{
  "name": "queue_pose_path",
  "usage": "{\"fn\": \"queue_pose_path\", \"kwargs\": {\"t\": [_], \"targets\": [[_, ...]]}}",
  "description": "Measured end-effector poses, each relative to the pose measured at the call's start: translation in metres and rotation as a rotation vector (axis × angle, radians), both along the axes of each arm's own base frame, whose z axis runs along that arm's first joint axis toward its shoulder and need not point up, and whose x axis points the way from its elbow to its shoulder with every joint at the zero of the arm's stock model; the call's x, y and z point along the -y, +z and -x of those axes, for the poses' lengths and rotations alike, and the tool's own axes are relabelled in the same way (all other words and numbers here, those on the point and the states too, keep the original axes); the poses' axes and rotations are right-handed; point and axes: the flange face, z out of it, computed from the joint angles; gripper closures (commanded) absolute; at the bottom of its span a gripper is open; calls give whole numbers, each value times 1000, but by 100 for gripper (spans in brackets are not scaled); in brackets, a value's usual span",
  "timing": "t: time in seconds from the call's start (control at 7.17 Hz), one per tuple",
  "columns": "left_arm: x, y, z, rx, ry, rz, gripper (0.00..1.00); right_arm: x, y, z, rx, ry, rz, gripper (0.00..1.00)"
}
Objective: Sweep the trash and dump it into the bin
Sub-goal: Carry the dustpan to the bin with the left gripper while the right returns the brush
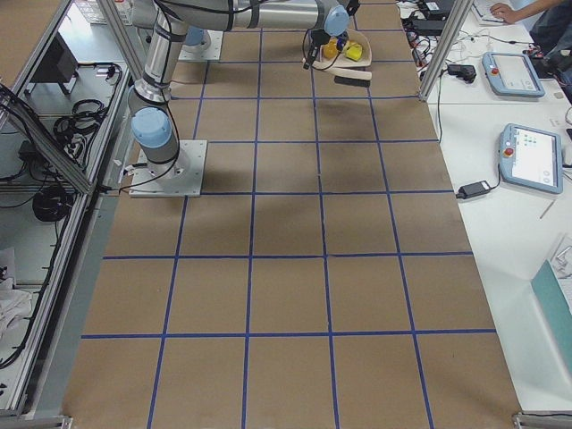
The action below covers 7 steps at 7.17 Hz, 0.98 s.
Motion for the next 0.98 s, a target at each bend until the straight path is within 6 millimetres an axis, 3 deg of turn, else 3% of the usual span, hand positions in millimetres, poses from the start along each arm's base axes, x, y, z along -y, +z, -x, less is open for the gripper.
{"fn": "queue_pose_path", "kwargs": {"t": [0.28, 0.56, 0.98], "targets": [[-7, 28, -29, -10, 27, -17, 81, -6, -1, 84, 11, 22, -12, 100], [-19, 50, -65, -22, 47, -24, 82, -12, -5, 149, 1, 100, -28, 100], [-52, 90, -145, -21, 57, -32, 84, -21, -22, 254, -35, 166, -42, 100]]}}
